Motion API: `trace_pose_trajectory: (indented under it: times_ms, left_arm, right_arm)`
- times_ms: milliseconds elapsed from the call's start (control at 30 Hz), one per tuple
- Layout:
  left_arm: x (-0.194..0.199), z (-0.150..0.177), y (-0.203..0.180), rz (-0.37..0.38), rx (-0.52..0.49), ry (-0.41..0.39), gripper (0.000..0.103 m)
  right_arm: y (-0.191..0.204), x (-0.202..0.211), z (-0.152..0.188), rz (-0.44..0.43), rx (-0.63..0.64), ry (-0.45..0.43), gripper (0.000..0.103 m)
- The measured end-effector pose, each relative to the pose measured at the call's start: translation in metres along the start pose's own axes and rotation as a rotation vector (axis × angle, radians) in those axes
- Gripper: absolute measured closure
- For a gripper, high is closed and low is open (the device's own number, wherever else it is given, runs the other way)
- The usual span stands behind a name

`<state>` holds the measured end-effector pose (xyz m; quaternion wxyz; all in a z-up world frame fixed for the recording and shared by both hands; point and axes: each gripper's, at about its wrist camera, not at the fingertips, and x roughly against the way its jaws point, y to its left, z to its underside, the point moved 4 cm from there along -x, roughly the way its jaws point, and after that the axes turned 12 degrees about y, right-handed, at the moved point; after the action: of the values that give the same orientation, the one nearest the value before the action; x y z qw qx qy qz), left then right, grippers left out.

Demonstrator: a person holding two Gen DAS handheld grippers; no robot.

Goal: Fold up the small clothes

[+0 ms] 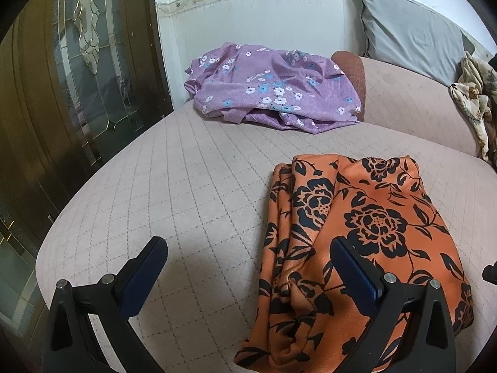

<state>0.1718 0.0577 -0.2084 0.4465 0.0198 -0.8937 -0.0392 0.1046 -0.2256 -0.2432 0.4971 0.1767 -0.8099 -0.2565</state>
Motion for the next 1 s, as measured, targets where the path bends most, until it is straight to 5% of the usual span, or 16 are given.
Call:
trace_pose_trajectory:
  times_ms: [667, 767, 900, 1000]
  left_arm:
    - [-0.003, -0.002, 0.000, 0.012, 0.004, 0.020, 0.000]
    - [-0.005, -0.007, 0.003, 0.091, 0.023, 0.069, 0.000]
    - [-0.009, -0.023, 0.017, 0.287, 0.068, 0.168, 0.000]
    - [-0.021, -0.036, 0.029, 0.294, 0.083, 0.201, 0.000]
  right_arm:
    - [-0.001, 0.005, -0.002, -0.007, -0.015, -0.027, 0.028]
    - [-0.002, 0.006, -0.004, -0.018, -0.025, -0.030, 0.028]
    - [-0.003, 0.005, -0.012, -0.058, -0.037, -0.020, 0.028]
    - [-0.010, 0.003, -0.023, -0.107, -0.071, -0.013, 0.028]
